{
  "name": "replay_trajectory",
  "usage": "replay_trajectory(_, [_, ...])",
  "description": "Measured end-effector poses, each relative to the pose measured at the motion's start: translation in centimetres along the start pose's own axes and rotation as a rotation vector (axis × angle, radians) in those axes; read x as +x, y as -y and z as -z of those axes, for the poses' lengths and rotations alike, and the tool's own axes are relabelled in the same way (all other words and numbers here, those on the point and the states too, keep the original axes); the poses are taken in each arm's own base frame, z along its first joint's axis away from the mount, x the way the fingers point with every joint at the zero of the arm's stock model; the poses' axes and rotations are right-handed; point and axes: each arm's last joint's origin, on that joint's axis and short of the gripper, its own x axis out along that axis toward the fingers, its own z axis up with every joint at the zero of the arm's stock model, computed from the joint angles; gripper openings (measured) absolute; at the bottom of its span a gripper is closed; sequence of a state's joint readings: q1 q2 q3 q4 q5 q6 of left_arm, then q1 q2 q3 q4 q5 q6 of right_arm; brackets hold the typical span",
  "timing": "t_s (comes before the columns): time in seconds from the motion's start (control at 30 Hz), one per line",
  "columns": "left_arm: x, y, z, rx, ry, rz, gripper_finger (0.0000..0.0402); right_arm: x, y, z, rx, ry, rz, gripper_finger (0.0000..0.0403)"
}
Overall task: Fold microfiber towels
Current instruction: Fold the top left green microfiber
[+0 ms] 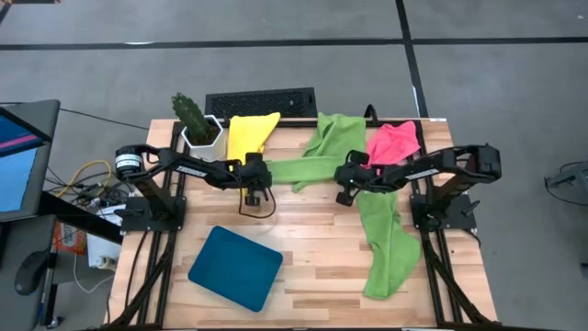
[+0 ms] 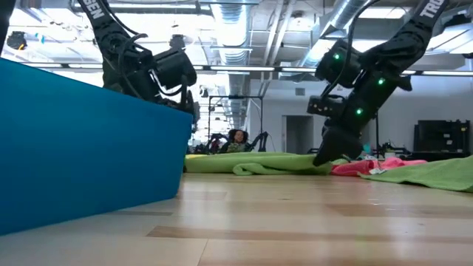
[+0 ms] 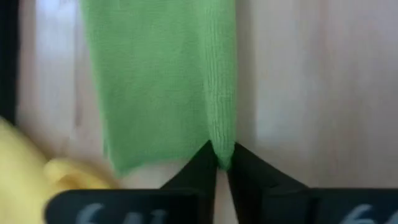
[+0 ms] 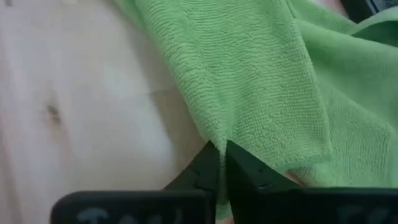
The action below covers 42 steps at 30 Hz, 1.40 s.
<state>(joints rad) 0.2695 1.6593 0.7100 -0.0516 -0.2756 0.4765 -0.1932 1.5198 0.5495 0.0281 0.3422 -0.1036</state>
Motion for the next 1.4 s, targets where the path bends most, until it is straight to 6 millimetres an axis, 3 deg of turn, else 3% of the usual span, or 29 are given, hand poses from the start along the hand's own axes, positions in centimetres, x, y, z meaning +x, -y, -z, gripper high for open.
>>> replay_trajectory(0.1, [-1.2, -0.5, 0.0, 0.015, -0.007, -0.04, 0.0005, -0.5, -0.5, 0.0, -0.003, -0.001, -0.018, 0.0055])
replay_trajectory(0.23, [-2.9, -1.0, -0.1, 0.011, 0.016, -0.04, 0.0028, -0.7, -1.2, -0.1, -0.021, 0.005, -0.048, 0.0058])
replay_trajectory(0.4, [-4.3, -1.0, -0.1, 0.045, 0.041, -0.005, 0.0089, -1.0, -2.1, -0.1, -0.05, 0.014, -0.081, 0.007])
replay_trajectory(0.6, [-4.5, -0.2, 0.0, 0.056, 0.029, 0.072, 0.0178, -1.5, -3.2, 0.1, -0.101, 0.011, -0.106, 0.0134])
replay_trajectory(0.73, [-5.4, -0.7, -1.9, -0.045, 0.255, 0.059, 0.0202, -1.6, -3.3, 0.2, -0.116, 0.006, -0.063, 0.0186])
replay_trajectory(0.9, [-6.9, -2.0, -5.1, -0.199, 0.668, 0.078, 0.0182, -1.6, -3.3, -0.1, -0.107, 0.028, -0.031, 0.0225])
replay_trajectory(1.03, [-5.5, -1.9, -6.1, -0.277, 0.74, 0.03, 0.0143, -1.6, -3.3, -0.1, -0.108, 0.025, -0.031, 0.0225])
replay_trajectory(1.13, [-3.4, -0.6, -6.6, -0.326, 0.737, -0.007, 0.0121, -1.6, -3.2, 0.0, -0.11, 0.018, -0.03, 0.0218])
replay_trajectory(1.3, [-0.5, 1.4, -7.7, -0.365, 0.7, -0.131, 0.0105, -1.6, -3.1, 0.1, -0.108, 0.009, -0.025, 0.021])
replay_trajectory(1.4, [0.6, 2.4, -9.0, -0.344, 0.696, -0.12, 0.0103, -1.6, -3.1, 0.2, -0.114, -0.007, -0.026, 0.0208])
